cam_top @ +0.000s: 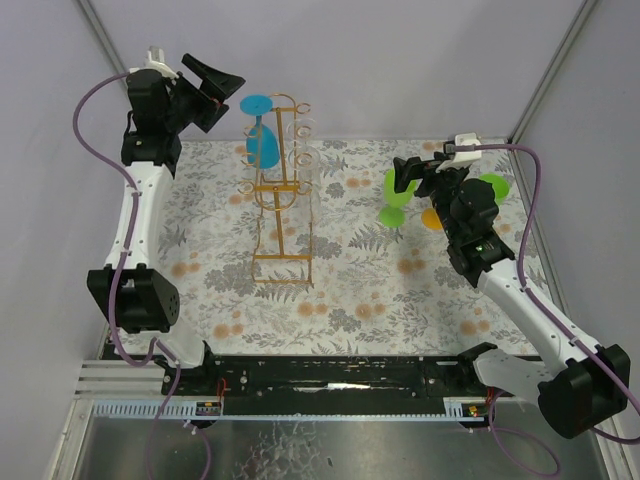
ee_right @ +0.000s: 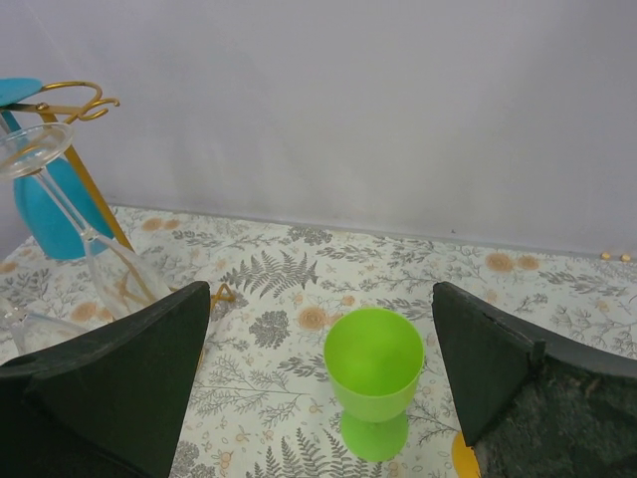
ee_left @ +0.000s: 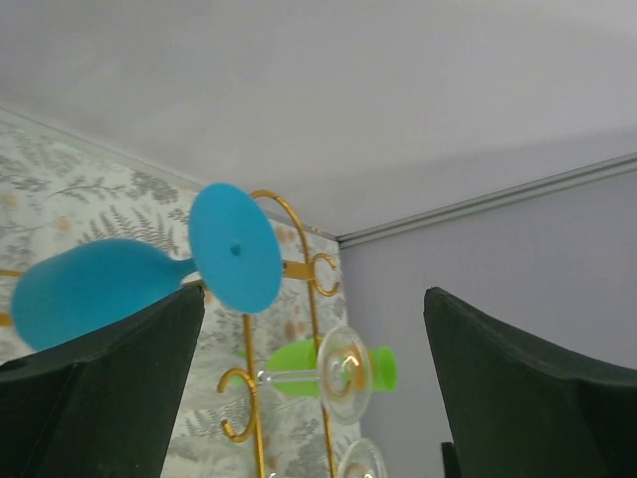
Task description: Take the wine glass off the wine glass rack
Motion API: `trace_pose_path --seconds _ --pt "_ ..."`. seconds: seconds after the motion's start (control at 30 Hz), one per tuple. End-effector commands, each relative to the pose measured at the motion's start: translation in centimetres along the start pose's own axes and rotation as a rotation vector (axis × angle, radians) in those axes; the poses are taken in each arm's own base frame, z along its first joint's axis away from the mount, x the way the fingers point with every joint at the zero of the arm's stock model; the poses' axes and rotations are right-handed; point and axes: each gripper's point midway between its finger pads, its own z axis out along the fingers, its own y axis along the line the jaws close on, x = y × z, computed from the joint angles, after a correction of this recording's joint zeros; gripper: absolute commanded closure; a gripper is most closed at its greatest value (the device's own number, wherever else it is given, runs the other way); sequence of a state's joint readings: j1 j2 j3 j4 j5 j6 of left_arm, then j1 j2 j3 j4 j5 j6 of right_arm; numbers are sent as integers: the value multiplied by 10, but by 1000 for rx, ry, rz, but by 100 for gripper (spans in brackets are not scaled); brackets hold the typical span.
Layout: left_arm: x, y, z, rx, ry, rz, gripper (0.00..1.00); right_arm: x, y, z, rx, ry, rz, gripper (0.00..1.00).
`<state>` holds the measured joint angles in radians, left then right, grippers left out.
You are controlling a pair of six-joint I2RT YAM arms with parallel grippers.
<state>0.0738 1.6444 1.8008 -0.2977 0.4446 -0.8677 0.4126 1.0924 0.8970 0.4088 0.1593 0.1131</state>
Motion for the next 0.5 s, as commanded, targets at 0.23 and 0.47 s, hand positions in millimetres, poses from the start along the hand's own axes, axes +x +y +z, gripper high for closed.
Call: trace_pose_path --seconds 0.23,0.47 --pt "-15 -14 8 107 -97 -163 13 -23 7 -6 -25 -49 14 1" --pt "-15 0 14 66 -121 -196 14 -23 7 -3 -27 -46 16 1"
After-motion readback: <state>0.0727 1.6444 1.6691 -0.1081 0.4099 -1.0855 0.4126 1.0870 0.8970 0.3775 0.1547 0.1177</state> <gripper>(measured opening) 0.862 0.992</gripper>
